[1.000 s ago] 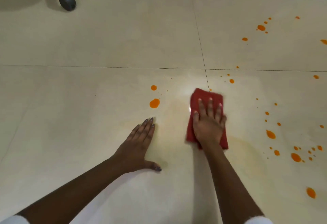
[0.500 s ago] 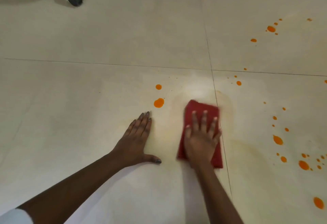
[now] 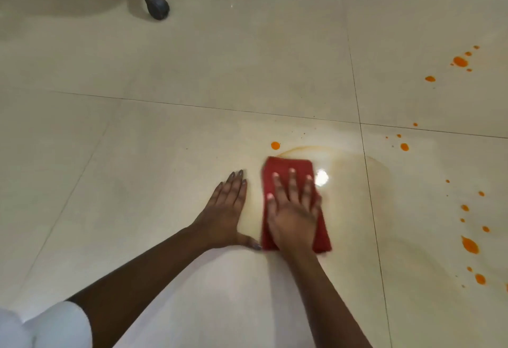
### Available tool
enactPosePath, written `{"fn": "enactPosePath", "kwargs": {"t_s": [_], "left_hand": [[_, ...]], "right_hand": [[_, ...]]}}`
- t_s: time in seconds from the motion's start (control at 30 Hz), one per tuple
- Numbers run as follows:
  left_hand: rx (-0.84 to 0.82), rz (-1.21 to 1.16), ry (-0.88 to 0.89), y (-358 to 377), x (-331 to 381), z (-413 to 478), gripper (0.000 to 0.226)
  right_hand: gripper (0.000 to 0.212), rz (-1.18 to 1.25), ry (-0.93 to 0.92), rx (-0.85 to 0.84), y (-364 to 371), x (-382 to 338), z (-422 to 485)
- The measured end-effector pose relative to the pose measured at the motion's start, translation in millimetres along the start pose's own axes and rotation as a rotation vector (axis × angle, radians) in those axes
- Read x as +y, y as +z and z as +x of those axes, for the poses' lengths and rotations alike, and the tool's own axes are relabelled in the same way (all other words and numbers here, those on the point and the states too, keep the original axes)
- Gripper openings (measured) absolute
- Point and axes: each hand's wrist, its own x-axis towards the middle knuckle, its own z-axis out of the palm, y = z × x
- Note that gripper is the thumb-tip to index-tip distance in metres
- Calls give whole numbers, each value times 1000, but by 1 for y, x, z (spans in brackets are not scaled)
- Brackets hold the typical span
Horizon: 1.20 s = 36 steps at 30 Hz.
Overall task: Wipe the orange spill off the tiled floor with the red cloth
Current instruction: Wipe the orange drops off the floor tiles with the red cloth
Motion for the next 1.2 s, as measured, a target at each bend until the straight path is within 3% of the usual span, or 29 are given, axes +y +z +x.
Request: {"fn": "enactPosePath", "kwargs": {"t_s": [0.1,0.2,0.3,0.37,0.47,0.57,0.6,0.67,0.73,0.8,0.9,0.97,1.03,1.1,1.17,1.2], "left_hand": [[10,-17,12,-1,-2,0,139],[4,-15,12,-1,-5,-2,140],[20,-9,23,0,-7,2,141],[23,-1,29,2,-8,3,141],[38,0,27,6,-9,4,141],[34,4,35,5,-10,4,140],[32,9,35,5,-11,4,139],[28,9,37,2,-12,3,137],[17,-8,49,0,-13,2,136],[5,-3,59,0,-13,2,136],[17,23,66,-2,-10,0,134],[19,41,77,-2,-10,-1,131],[10,29,66,-1,-9,-8,132],[-8,12,65,4,-8,-19,136],[-21,14,77,10,-3,-29,139],[-15,19,80,13,0,-29,140]], "right_hand": [[51,-78,-221,-110,-15,-15,73],[51,-64,5,-133,-35,23,116],[52,29,269,5,-35,57,86],[53,6,331,76,-19,41,47],[55,-15,123,41,0,-12,28],[53,-84,-176,-103,-15,-20,85],[53,-99,-159,-118,-23,-9,105],[52,-60,45,-86,-35,26,120],[53,38,291,9,-37,57,97],[53,61,405,92,-23,56,49],[54,28,181,106,2,7,-12],[53,-29,-121,14,4,-14,-5],[53,-87,-193,-80,-9,-1,26],[53,-69,41,-66,-17,33,37],[53,-1,322,70,-14,47,6],[53,12,372,144,-12,43,-18]]}}
